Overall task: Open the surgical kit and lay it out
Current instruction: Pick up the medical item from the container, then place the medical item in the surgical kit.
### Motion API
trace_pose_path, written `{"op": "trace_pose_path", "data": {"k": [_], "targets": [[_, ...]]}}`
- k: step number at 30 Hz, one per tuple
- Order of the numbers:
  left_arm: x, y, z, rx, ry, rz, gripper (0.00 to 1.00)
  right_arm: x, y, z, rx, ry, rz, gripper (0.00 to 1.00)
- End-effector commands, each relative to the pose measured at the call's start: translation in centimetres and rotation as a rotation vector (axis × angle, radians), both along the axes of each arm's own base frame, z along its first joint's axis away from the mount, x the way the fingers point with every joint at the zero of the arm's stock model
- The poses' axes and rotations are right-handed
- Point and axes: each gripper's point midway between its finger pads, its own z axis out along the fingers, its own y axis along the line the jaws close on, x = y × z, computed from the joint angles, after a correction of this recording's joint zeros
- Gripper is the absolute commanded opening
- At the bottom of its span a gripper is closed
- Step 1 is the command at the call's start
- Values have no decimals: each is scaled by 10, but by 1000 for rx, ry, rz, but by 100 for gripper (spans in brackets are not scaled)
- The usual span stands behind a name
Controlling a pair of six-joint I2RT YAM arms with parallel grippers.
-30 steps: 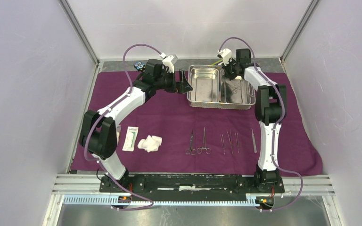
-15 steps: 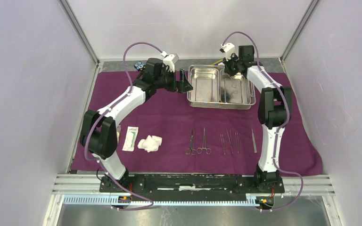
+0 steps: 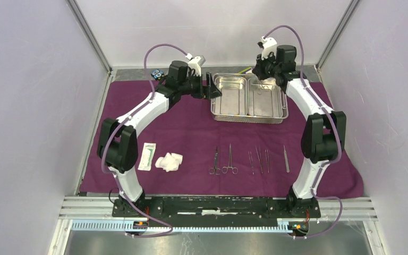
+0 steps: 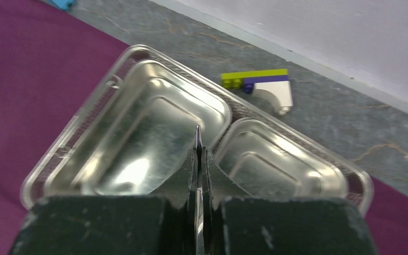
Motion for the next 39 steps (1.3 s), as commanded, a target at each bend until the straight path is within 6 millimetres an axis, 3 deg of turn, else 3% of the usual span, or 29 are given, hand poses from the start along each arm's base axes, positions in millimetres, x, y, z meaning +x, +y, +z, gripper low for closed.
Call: {"op": "trace_pose_path", "data": {"k": [1, 10, 17, 24, 28, 39], "targets": [[-1, -23, 36, -90, -14, -2, 85, -28, 30, 38, 145, -21, -24, 0], [-20, -50, 46, -178, -11, -71, 79, -80, 83, 50, 367, 38, 107, 0], [-45, -50, 54, -255, -178, -209, 78, -114, 110, 61, 560, 91, 264, 0], [-63, -36, 54, -306, -220, -247, 73, -140, 124, 77, 720, 108, 377, 0], [-68, -34, 68, -383, -260, -274, 72, -153, 128, 88, 801, 103, 438, 0], [-59, -34, 76, -508, -207, -285, 65, -168, 134, 100, 932, 143, 495, 0]]}}
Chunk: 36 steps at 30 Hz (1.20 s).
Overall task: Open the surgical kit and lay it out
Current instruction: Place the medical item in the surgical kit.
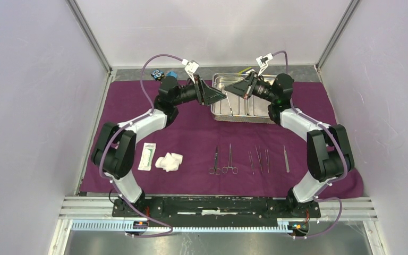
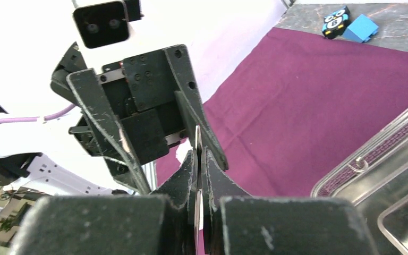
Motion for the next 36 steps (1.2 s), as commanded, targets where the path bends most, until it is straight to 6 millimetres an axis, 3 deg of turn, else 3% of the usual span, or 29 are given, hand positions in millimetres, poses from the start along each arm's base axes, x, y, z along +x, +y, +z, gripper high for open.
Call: {"op": "trace_pose_path", "data": {"k": [1, 12, 21, 36], "targets": [[-2, -3, 16, -76, -1, -39, 65, -13, 1, 31, 84, -62, 43, 0], [0, -8, 8, -93, 49, -53, 64, -12, 2, 25, 103, -43, 46, 0], [-8, -13, 16, -125, 36, -87, 62, -9, 3, 19, 95, -36, 44, 0], [-8, -25, 12, -119, 51, -102, 49, -8, 2, 19, 88, -40, 37, 0]]}}
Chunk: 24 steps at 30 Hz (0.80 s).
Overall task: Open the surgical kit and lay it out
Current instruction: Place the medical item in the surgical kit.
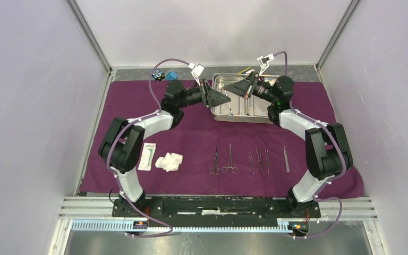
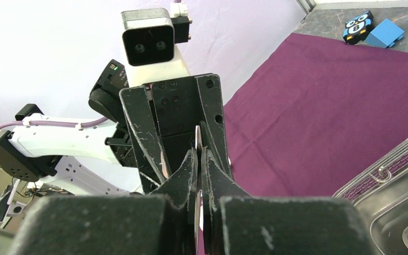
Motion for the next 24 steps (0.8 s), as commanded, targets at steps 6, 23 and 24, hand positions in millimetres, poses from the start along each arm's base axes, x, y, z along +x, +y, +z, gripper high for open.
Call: {"op": "trace_pose_path", "data": {"k": [6, 23, 24], "targets": [[-1, -5, 19, -42, -40, -32, 43, -1, 0, 4, -1, -46, 3, 0], [-4, -10, 22, -62, -30, -62, 32, 2, 0, -2, -9, -36, -4, 0], [-4, -10, 22, -62, -31, -63, 31, 2, 0, -2, -9, -38, -3, 0]]}}
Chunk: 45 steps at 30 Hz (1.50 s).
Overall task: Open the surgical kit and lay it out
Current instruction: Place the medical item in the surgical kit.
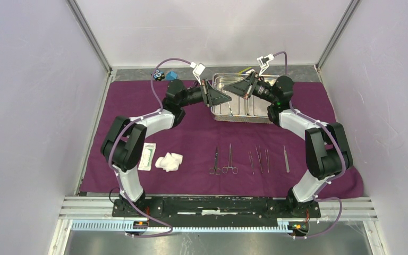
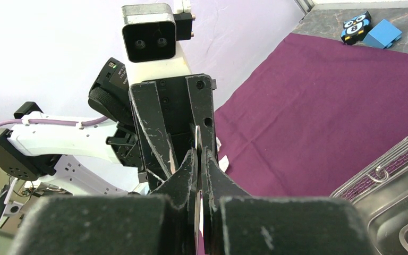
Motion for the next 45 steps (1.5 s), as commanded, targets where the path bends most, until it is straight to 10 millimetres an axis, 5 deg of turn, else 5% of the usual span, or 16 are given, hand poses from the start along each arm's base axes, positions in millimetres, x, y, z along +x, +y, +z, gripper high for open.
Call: {"op": "trace_pose_path", "data": {"k": [1, 11, 15, 23, 27, 39, 45], "targets": [[-3, -3, 21, -43, -52, -27, 29, 1, 1, 0, -5, -34, -1, 0], [-4, -3, 21, -32, -59, -26, 9, 3, -2, -2, -13, -41, -8, 1], [-2, 0, 19, -4, -59, 6, 2, 4, -6, -1, -18, -57, -14, 8], [9, 16, -2, 153, -15, 159, 2, 13, -26, 12, -28, -118, -47, 48], [2, 31, -17, 297, -10, 228, 2, 26, -41, 12, -90, -136, -94, 53], [-64, 90, -100, 777, 291, 326, 2, 48, -68, -37, -464, -199, -139, 53], [-104, 106, -131, 913, 347, 330, 2, 44, -105, -79, -631, -157, -176, 52]]}}
